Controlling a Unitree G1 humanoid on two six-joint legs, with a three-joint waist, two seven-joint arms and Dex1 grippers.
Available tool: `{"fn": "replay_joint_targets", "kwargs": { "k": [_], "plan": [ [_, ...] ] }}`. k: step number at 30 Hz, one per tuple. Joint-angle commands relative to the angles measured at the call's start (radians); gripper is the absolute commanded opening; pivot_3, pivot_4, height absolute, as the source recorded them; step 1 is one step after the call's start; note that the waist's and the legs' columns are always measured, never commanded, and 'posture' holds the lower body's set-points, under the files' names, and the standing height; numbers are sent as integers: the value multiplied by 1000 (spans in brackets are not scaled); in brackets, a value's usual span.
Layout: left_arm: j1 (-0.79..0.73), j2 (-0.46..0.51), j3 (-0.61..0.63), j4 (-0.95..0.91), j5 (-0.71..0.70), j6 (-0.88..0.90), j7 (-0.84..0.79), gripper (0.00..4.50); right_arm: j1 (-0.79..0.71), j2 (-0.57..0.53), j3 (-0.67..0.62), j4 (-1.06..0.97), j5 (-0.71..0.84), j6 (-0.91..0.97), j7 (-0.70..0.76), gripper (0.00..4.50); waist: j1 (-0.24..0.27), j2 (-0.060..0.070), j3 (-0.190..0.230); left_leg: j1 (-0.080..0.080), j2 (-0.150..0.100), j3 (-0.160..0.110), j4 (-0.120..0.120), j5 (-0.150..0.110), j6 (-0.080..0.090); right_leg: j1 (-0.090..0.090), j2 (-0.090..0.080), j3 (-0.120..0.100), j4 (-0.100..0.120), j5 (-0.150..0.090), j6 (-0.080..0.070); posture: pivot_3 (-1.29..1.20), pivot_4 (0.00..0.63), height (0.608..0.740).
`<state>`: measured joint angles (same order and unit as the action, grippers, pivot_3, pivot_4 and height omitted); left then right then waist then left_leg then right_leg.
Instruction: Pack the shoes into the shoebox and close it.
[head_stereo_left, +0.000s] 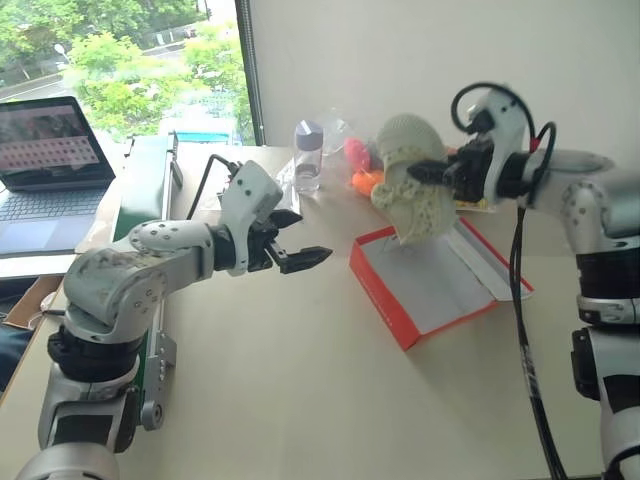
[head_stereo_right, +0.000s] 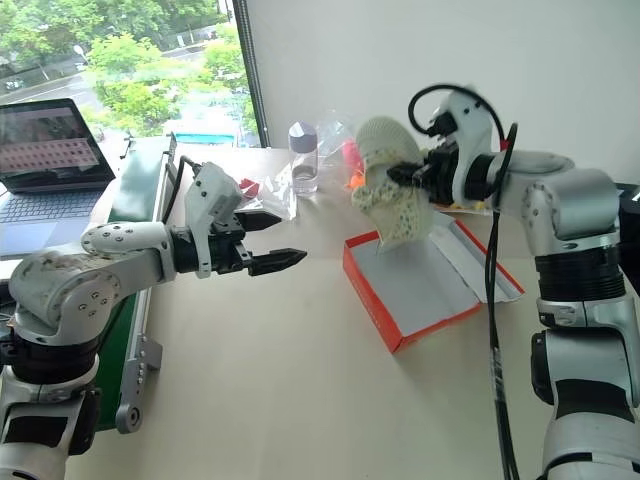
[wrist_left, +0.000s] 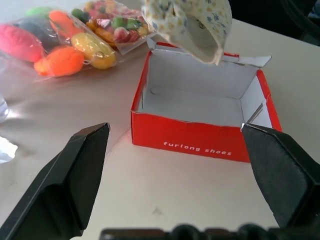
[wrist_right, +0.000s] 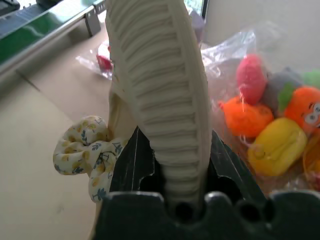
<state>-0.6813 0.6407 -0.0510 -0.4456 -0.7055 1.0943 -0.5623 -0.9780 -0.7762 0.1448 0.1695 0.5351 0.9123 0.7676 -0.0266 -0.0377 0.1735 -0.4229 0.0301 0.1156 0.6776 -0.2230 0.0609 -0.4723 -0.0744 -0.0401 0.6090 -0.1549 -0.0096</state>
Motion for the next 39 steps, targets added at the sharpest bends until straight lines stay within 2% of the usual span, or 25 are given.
{"fn": "replay_joint_targets", "kwargs": {
  "k": [1, 6, 20, 29, 36, 38, 39],
  "plan": [
    [-10, 3, 6, -10, 27, -28, 3, 4500, 62, -67, 62, -57, -83, -60, 106, 533, 7, 0, 0, 0, 0, -1, 0, 1, -1, 0, 0, -1, 0, 0, 0, 0, 150, 740],
    [0, -10, 16, -17, 30, -19, 16, 4500, 135, -57, 111, 33, -197, -163, 137, 533, 16, 0, 1, 0, 0, 0, 2, 1, -1, 0, 0, -1, 1, 0, 0, 0, 150, 740],
    [54, -3, 64, -57, 26, 18, 61, 4500, 91, 5, 141, 409, -442, -361, 142, 533, 15, -1, 1, -1, -1, 0, 3, 2, 0, 1, -1, 0, 0, 1, 2, 0, 150, 740],
    [84, -17, 74, -82, 31, 25, 95, 4500, 130, 50, 109, 546, -508, -376, 102, 533, 14, -1, 1, 0, -1, 0, 3, 2, 0, 1, -1, 0, 1, 1, 1, 0, 150, 740],
    [93, -31, 77, -89, 30, 23, 115, 4500, 178, 51, 81, 573, -542, -380, 51, 533, 24, -1, 1, 12, -2, -2, 3, 1, 0, 14, -2, -1, -1, 0, 0, 0, 150, 740],
    [87, -39, 75, -85, 31, 22, 121, 4500, 184, 50, 80, 563, -548, -380, 53, 1501, 28, -1, 1, 12, -2, -2, 3, 1, 1, 16, -2, 0, -1, -1, -1, 0, 150, 740],
    [84, -42, 74, -83, 31, 22, 123, 4500, 186, 50, 78, 556, -550, -377, 54, 1709, 30, -1, 1, 12, -2, -2, 3, 2, 1, 16, -2, 0, -1, -1, -1, 0, 150, 740]
  ]
}}
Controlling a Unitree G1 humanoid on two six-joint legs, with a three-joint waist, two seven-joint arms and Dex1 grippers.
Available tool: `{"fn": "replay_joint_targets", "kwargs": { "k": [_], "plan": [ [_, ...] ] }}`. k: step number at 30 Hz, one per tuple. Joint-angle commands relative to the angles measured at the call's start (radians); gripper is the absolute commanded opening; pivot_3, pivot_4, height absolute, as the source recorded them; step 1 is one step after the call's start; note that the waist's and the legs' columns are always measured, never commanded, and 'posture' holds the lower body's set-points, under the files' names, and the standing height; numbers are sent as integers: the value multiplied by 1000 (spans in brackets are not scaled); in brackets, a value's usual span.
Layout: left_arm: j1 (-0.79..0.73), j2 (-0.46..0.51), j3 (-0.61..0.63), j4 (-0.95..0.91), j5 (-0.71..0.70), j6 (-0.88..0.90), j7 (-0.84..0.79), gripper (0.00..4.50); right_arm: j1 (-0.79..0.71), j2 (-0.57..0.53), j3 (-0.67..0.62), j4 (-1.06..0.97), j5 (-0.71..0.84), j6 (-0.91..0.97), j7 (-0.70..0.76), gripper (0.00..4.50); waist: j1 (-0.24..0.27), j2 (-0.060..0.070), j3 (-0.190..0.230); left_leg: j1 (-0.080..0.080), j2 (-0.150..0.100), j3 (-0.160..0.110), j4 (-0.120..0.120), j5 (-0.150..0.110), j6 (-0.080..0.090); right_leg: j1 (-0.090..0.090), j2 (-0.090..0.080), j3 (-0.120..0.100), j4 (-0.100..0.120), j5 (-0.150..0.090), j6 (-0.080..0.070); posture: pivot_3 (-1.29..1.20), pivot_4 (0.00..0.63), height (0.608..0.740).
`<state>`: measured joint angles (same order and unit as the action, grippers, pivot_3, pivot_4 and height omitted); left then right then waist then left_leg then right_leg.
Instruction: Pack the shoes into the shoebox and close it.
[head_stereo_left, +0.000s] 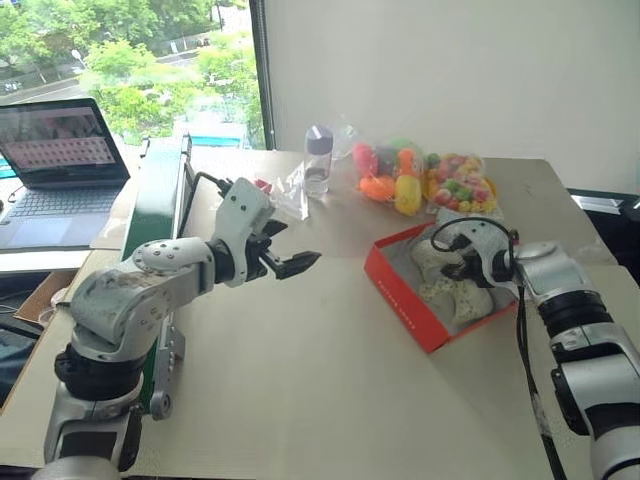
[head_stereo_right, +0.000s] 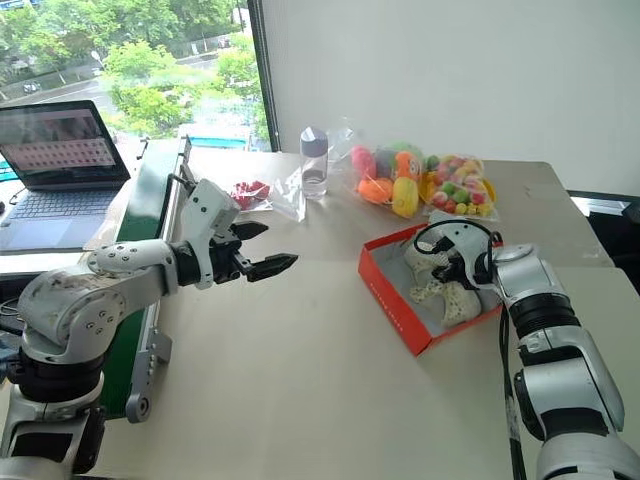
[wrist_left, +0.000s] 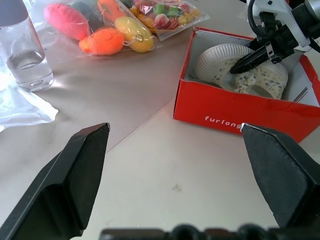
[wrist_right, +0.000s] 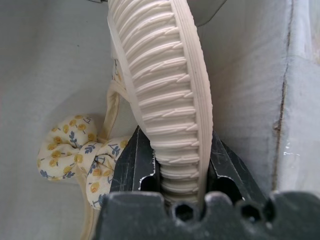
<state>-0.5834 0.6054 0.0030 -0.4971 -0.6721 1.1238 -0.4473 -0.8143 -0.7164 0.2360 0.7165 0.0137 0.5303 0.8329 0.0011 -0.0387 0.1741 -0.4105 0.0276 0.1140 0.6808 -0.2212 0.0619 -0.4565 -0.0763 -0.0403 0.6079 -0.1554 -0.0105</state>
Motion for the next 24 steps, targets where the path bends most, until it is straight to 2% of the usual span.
{"fn": "replay_joint_targets", "kwargs": {
  "k": [1, 8, 17, 24],
  "plan": [
    [-15, -8, 19, -31, -2, -7, 9, 4500, 24, -9, -15, 4, -30, 7, -11, 2125, 3, 0, 0, 0, 0, 0, 0, 0, 0, 0, 0, 0, 0, 0, 0, 0, 150, 740],
    [-11, -11, 20, -48, -9, 4, 16, 4500, 1, 3, -51, -105, -5, 75, -20, 4407, 2, 0, 0, 0, 0, 0, 0, 0, 0, -1, 0, 1, 1, 1, 1, 0, 150, 740],
    [-7, -16, 41, -47, -9, 14, 36, 4500, -106, 2, -89, -368, 23, 227, -2, 4407, -15, 0, 0, 0, 1, 0, -1, 1, 0, -2, 1, 1, 2, 2, 3, 0, 150, 740],
    [19, -12, 116, 2, 61, 17, 139, 4500, -188, 136, -260, -518, 276, 287, 84, 4407, -17, 0, 0, 0, 1, 0, -1, 1, 0, -2, 1, 1, 1, 2, 3, 0, 150, 740]
  ]
}}
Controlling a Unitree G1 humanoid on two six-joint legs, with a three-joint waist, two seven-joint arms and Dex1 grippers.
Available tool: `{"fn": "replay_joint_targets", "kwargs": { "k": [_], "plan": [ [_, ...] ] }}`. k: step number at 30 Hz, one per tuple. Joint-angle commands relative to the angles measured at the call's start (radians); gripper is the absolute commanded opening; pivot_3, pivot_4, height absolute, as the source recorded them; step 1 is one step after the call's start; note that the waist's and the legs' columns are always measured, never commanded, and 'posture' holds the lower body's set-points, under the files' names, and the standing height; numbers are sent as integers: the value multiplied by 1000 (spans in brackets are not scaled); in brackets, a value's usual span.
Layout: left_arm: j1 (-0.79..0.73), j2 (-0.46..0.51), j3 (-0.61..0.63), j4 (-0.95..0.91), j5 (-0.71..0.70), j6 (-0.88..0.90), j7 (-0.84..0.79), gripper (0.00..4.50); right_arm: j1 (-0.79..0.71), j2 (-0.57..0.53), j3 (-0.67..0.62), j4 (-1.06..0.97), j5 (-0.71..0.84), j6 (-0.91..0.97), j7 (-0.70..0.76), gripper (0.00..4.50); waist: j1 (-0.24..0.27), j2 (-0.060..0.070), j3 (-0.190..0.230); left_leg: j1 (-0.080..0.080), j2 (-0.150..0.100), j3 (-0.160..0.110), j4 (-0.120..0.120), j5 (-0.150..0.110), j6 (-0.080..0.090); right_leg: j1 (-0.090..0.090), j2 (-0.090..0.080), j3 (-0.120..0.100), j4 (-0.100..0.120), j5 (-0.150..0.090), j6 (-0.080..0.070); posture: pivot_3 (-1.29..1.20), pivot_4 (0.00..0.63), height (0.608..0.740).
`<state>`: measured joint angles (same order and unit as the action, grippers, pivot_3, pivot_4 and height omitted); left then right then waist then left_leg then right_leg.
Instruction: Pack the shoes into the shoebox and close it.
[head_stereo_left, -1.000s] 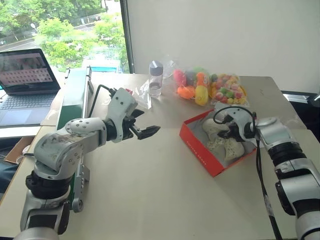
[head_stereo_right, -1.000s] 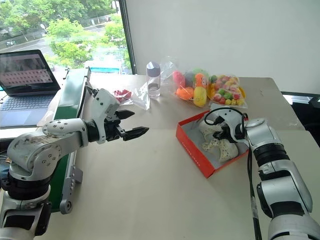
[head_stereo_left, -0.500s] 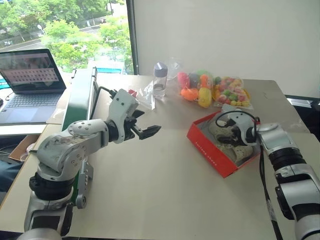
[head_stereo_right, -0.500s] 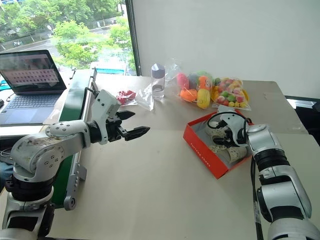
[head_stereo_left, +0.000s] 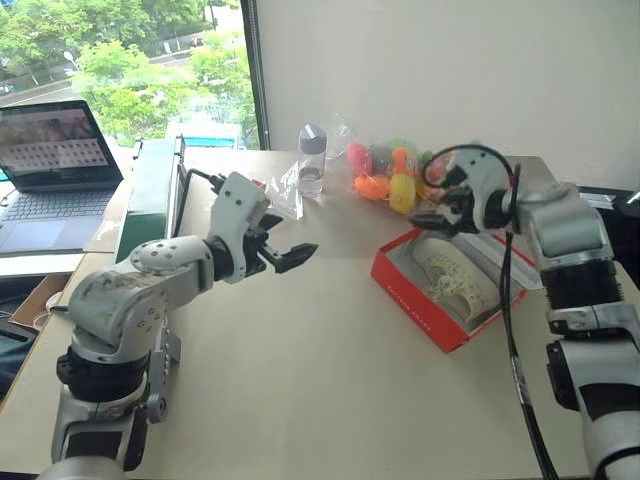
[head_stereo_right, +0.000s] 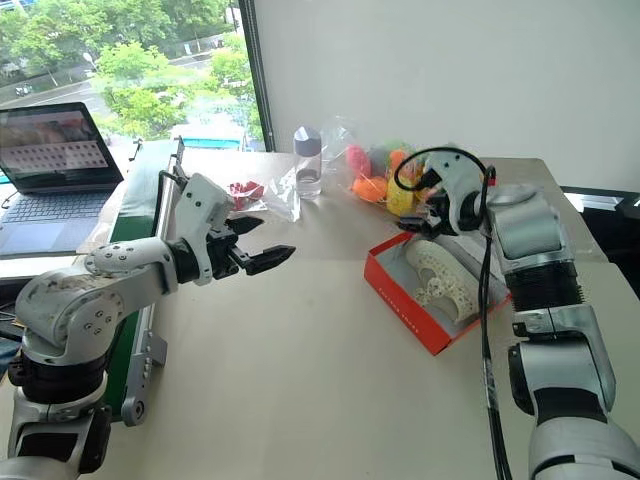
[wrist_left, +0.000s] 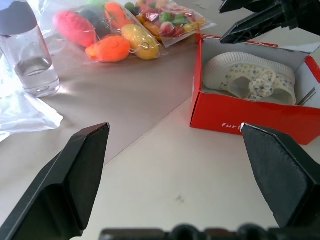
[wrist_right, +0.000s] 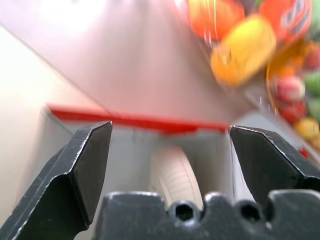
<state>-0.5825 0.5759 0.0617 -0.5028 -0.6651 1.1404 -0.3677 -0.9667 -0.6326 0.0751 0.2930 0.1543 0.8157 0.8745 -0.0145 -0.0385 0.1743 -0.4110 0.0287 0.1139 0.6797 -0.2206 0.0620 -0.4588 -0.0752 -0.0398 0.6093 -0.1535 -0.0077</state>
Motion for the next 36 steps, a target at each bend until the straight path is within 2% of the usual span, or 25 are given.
{"fn": "replay_joint_targets", "kwargs": {
  "k": [1, 3, 8, 13, 15, 21, 26, 36],
  "plan": [
    [24, 16, 70, 14, 61, 7, 76, 4500, -34, 65, -112, -107, 155, -3, 45, 4407, -1, 0, 0, 0, 0, 0, 0, 0, 0, 0, 0, 0, 0, 0, 0, 0, 150, 740],
    [44, 21, 113, 28, 83, 10, 109, 4500, -20, 84, -110, -134, 170, -43, 51, 4407, 1, 0, 0, 0, 1, 0, -1, 0, 0, 0, 1, -1, 0, 0, 0, 0, 150, 740],
    [110, -6, 330, 11, 143, -24, 238, 4500, 19, 178, -123, -236, 320, -12, 108, 4407, 2, 0, 0, -2, 1, 0, -1, 0, 0, -1, 0, -1, 0, 0, -1, 0, 150, 740],
    [226, -60, 454, -70, 215, -43, 348, 4500, 46, 244, -67, -230, 310, -62, 83, 4407, 2, 0, 0, -2, 1, 0, -1, 0, -1, -1, -1, -1, 0, 4, -7, 0, 150, 740],
    [301, -98, 488, -114, 237, -65, 374, 4500, 55, 283, -33, -212, 286, -101, 69, 4407, 2, 0, 0, -2, 1, 0, -1, -5, -9, -2, -1, -1, 0, 5, -8, 0, 150, 740],
    [415, -156, 508, -147, 283, -112, 403, 4500, 87, 358, 55, -175, 239, -172, 54, 4407, 4, 0, 0, -2, 1, -1, -1, -4, -12, -2, -1, -3, 1, 4, -11, 0, 150, 740],
    [480, -217, 483, -138, 334, -172, 433, 4500, 94, 406, 73, -166, 243, -172, 37, 4407, 4, -1, 0, -2, 2, 0, -1, -4, -12, -2, -1, -3, 1, 4, -11, 0, 150, 740],
    [440, -286, 386, -68, 377, -249, 447, 4500, 100, 401, 90, -169, 211, -191, 13, 4407, 2, -1, 0, -3, 2, 0, -1, -4, -12, -4, -1, -3, 0, 3, -11, 0, 150, 740]
  ]
}}
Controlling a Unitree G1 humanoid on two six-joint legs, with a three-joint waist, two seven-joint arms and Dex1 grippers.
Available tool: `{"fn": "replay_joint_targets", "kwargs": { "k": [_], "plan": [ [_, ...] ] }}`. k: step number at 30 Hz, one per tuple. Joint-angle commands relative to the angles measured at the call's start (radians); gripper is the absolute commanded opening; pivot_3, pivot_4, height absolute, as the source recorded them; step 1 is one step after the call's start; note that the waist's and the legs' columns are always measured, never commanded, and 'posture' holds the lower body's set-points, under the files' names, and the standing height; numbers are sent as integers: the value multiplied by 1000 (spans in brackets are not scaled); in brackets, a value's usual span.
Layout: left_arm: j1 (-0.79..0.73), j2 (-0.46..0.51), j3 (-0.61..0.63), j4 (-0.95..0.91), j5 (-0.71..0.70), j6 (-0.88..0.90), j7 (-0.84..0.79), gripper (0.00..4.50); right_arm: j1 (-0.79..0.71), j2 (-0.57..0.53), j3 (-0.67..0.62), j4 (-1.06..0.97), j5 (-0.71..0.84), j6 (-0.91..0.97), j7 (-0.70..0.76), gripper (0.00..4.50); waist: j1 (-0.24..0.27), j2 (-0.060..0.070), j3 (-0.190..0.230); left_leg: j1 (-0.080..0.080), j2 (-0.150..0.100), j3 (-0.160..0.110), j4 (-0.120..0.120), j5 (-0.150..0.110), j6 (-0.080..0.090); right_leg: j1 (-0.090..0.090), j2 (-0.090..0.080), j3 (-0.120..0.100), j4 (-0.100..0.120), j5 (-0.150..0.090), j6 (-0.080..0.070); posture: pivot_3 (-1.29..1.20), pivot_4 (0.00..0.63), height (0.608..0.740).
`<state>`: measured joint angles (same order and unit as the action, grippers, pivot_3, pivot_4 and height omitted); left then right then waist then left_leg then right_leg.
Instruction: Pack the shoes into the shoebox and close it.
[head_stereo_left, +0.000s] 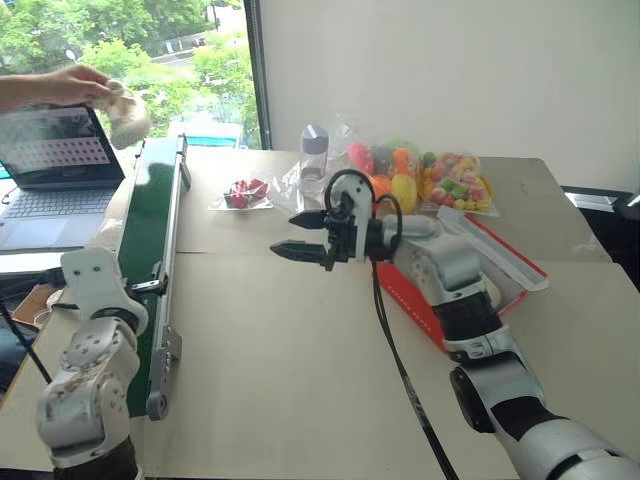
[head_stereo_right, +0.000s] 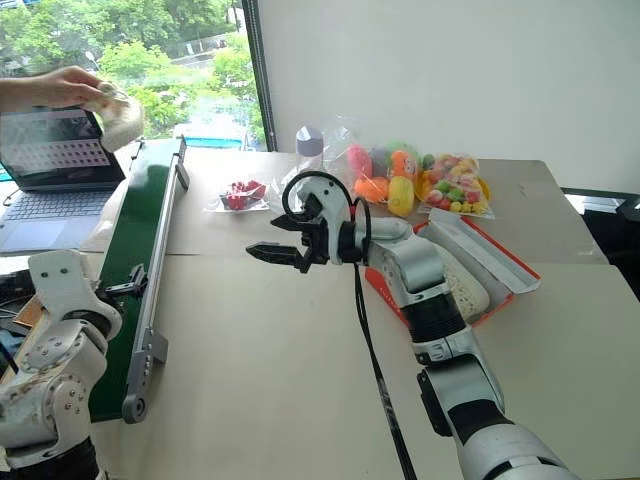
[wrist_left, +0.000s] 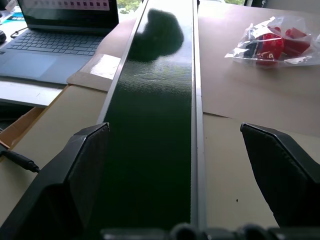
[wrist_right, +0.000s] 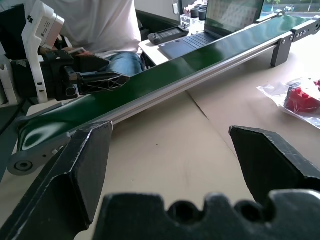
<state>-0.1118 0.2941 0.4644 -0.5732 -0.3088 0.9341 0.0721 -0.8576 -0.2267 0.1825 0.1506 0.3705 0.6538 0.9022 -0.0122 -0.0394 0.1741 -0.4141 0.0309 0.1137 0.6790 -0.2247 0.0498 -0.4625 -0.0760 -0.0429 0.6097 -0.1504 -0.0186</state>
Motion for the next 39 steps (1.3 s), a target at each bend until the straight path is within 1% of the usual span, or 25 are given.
{"fn": "replay_joint_targets", "kwargs": {
  "k": [1, 7, 13, 19, 23, 27, 32, 39],
  "plan": [
    [-39, -9, -26, 16, 26, -53, 10, 4500, -8, -4, -20, -30, -5, -27, -21, 4407, 0, 0, 0, 0, 0, 0, 0, 0, 0, 0, 0, 0, 0, 0, 0, 0, 150, 740],
    [-58, -24, -52, 80, 53, -105, 13, 4500, 10, -2, -16, -69, 1, -14, -48, 4407, -2, 0, 0, -1, 1, 0, 0, 0, 0, -1, 0, 0, 0, 1, 1, 0, 150, 740],
    [-72, 5, -45, 133, 67, -133, -2, 4500, 23, -15, -13, -92, -5, -10, -54, 4407, -1, 0, 0, -1, 1, 0, -1, 0, 0, -2, 0, -1, 0, 1, 2, 0, 150, 740],
    [-106, 9, -41, 148, 75, -156, 0, 4500, 11, -2, -8, -81, -7, -19, -75, 4407, -1, 0, 0, -1, 1, 0, -1, 0, 0, -2, 0, -1, 0, -1, 3, 0, 150, 740],
    [-163, 10, -39, 169, 98, -195, 25, 4500, 6, 6, -6, -79, -8, -21, -83, 4407, -1, 0, 0, -2, 1, 0, -1, 0, 0, -3, 0, -1, 0, 0, 3, 0, 150, 740],
    [-226, 13, -32, 255, 145, -247, 78, 4500, -1, 7, -7, -67, -18, -28, -91, 4407, 0, 0, 0, -3, 1, 0, -1, 0, 0, -3, 0, -1, 0, 1, 2, 0, 150, 740],
    [-257, 7, -18, 301, 157, -317, 95, 4500, -6, 2, -11, -63, -24, -27, -95, 4407, -2, 0, 0, -3, 1, 1, -1, 0, 0, -3, 0, -1, 0, 1, 2, 0, 150, 740],
    [-257, 10, -15, 368, 162, -337, 100, 4500, -14, -1, -17, -74, -23, -17, -105, 4407, -2, 0, 0, -4, 1, 1, -1, 0, 0, -4, 0, -1, -1, 2, 0, 0, 150, 740]
  ]
}}
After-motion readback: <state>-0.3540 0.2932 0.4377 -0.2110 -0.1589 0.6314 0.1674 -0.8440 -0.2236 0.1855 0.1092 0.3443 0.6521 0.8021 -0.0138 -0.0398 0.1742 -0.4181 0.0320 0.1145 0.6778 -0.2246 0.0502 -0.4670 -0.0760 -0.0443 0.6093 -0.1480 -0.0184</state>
